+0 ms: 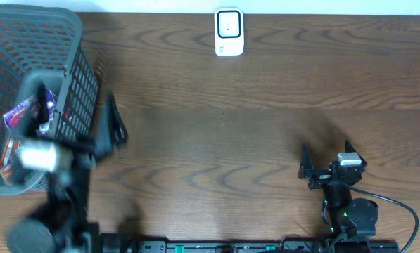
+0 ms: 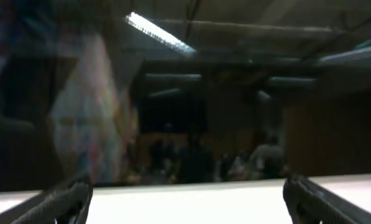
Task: Scan the item barcode
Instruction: 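Grasp the purple snack bag in the basket with the left gripper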
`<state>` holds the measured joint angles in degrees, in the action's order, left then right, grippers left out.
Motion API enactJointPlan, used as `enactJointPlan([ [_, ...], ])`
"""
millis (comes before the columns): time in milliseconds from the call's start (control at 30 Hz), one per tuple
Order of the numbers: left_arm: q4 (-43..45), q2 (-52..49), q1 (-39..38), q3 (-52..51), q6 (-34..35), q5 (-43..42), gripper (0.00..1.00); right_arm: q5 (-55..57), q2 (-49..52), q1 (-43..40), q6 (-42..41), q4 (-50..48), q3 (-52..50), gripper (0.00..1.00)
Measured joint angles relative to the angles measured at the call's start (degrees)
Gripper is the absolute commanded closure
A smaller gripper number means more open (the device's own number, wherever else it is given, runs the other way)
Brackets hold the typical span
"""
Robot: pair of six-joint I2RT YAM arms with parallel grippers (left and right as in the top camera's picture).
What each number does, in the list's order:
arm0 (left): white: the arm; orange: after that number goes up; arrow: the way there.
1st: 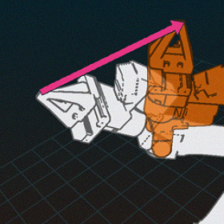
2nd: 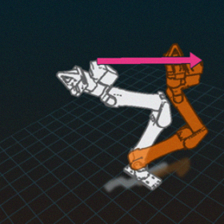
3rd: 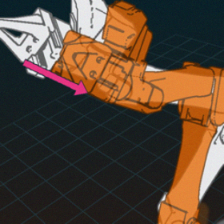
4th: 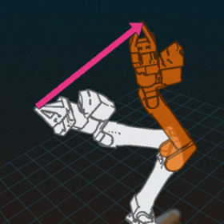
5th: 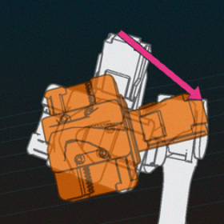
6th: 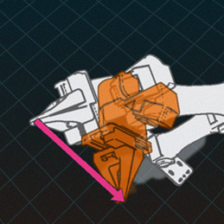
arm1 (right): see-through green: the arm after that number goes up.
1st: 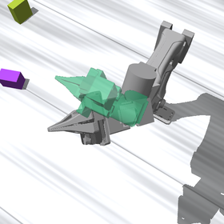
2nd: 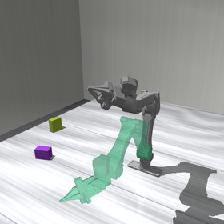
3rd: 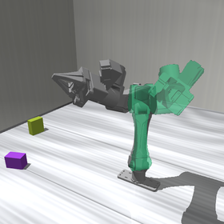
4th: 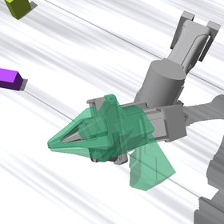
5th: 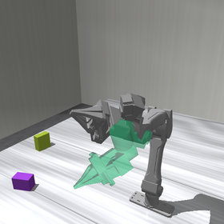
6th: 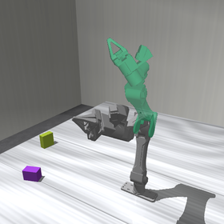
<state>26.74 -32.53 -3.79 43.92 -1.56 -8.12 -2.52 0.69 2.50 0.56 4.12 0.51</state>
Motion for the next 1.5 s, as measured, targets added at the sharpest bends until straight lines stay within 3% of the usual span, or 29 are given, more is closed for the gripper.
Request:
enactJointPlan([
  [133,-16.79,-16.37,2.10,21.31,-7.19,5.03,0.02,0.02,-0.02,0.02,0.02,-0.07,0.00,0.01],
  [333,-53.99,-40.44,14.29,51.04,-11.67,11.82,0.02,0.00,0.00,0.02,0.02,-0.04,0.00,0.01],
  [500,-66.86,-51.06,20.74,56.57,-12.76,15.06,0.02,0.00,0.00,0.02,0.02,-0.04,0.00,0.01],
  [867,-73.70,-57.48,32.79,56.22,-14.91,22.08,0.02,0.00,0.00,0.02,0.02,-0.04,0.00,0.01],
  [1100,-72.78,-57.92,33.90,43.89,-26.95,16.24,0.02,0.00,0.00,0.02,0.02,-0.04,0.00,0.01],
  [1300,-66.58,-58.58,33.90,32.94,-35.47,14.53,0.02,0.00,0.00,0.02,0.02,-0.02,0.00,0.01],
  [1500,-59.93,-60.28,33.92,30.77,-41.51,14.67,0.01,0.00,0.00,0.02,0.02,-0.04,0.00,0.01],
])
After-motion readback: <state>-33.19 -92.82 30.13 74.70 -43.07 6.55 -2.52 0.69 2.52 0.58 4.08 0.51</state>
